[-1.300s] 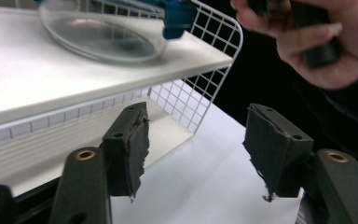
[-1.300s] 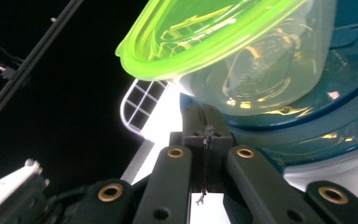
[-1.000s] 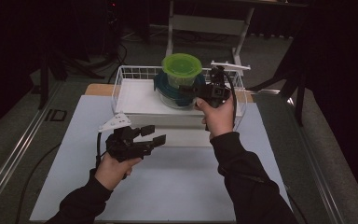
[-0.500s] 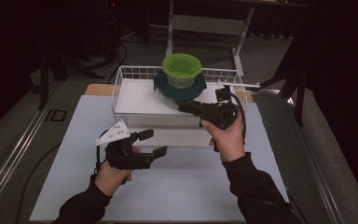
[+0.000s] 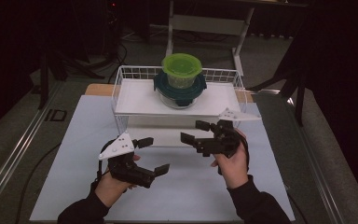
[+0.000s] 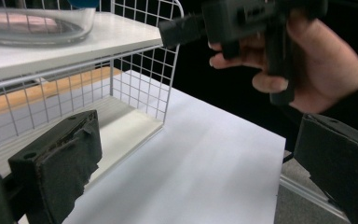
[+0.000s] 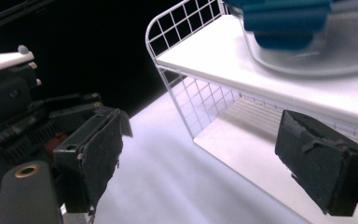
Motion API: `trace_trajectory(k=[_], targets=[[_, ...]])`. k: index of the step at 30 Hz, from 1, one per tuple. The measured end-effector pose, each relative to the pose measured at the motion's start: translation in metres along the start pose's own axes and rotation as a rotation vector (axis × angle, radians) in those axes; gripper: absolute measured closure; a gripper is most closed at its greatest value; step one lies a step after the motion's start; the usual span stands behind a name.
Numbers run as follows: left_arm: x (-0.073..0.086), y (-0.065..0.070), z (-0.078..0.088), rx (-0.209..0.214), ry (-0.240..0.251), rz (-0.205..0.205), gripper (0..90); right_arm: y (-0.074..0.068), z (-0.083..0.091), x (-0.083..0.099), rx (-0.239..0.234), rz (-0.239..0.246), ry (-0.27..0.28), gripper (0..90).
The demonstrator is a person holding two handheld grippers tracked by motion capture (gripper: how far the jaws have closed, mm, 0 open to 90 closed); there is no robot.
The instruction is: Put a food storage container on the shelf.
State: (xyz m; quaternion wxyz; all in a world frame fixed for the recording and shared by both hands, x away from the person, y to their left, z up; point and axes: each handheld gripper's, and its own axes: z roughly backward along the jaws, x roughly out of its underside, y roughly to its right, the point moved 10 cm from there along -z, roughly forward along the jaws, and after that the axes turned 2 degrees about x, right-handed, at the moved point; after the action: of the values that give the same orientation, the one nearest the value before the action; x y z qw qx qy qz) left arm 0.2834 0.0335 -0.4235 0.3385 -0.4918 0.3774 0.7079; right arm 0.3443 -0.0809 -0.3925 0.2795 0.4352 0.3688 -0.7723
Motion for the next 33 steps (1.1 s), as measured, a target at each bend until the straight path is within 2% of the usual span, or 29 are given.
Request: trace_trajectory(k=[5, 9, 13, 21, 24, 27, 33], targets=[[0.011, 0.005, 0.003, 0.002, 0.012, -0.021, 0.7, 0.008, 0.004, 0.029, 0.028, 0.03, 0.0, 15.0], [0.021, 0.007, 0.003, -0.005, -0.009, -0.032, 0.7, 0.013, 0.007, 0.047, 0.037, 0.032, 0.006, 15.0], [0.031, 0.007, 0.003, -0.009, -0.024, -0.027, 0.7, 0.02, 0.011, 0.066, 0.044, 0.014, -0.007, 15.1], [0.05, 0.004, 0.005, -0.036, -0.043, -0.056, 0.8, 0.032, 0.019, 0.097, 0.057, -0.014, -0.023, 15.2], [0.059, 0.001, 0.007, -0.041, -0.058, -0.046, 0.8, 0.036, 0.022, 0.109, 0.06, -0.035, -0.034, 15.2], [0.065, -0.001, 0.009, -0.046, -0.065, -0.041, 0.8, 0.041, 0.025, 0.119, 0.078, -0.019, -0.056, 15.2], [0.08, -0.001, 0.011, -0.039, -0.079, -0.03, 0.8, 0.05, 0.035, 0.13, 0.108, -0.012, -0.053, 15.2]])
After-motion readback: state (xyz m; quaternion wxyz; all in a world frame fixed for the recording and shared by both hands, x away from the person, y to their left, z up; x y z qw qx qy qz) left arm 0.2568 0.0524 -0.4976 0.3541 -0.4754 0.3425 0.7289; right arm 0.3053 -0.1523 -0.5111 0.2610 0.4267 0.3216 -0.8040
